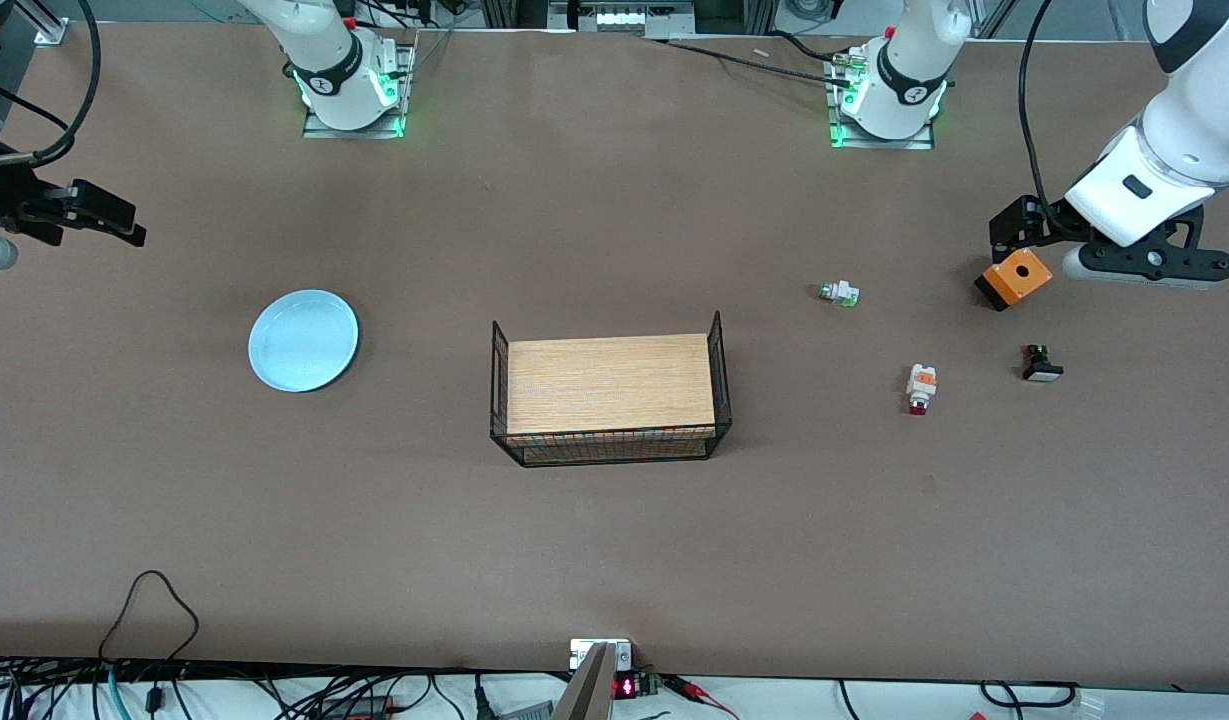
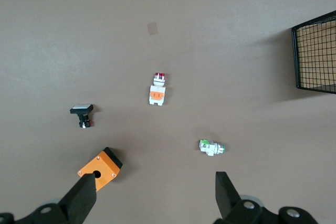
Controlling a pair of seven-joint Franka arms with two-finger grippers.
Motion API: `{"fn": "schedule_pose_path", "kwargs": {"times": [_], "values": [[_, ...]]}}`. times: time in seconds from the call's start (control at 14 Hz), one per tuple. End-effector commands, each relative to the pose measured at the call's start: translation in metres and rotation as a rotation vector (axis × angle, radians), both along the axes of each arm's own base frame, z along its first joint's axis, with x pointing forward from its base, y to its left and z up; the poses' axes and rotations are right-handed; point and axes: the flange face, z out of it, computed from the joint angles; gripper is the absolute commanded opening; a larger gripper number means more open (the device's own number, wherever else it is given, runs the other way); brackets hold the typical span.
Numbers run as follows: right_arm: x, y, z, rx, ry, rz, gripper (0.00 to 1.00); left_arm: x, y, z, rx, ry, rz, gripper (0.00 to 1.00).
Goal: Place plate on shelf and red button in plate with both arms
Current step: 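Lower the right gripper onto the light blue plate rim and grasp it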
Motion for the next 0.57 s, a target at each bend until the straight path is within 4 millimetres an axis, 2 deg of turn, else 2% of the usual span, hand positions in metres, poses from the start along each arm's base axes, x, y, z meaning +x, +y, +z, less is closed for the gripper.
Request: {"fn": "schedule_pose_path", "kwargs": {"times": [0.0,0.29,0.43,0.5], "values": [[0.019,0.005,-0.036,-0.019,0.056,0.021,1.0,0.005,-0.001,0.004,-0.001,0.001,-0.007,1.0],[0.05,0.001,-0.105,-0.076,0.08,0.024,1.0,0.005,0.0,0.004,-0.002,0.001,-0.005,1.0],[0.055,0.001,-0.131,-0.138,0.055,0.038,1.0,0.005,-0.001,0.004,-0.001,0.003,-0.005,1.0],[0.053,-0.001,-0.15,-0.14,0.056,0.028,1.0,0.005,-0.001,0.004,-0.001,0.003,-0.005,1.0]]}}
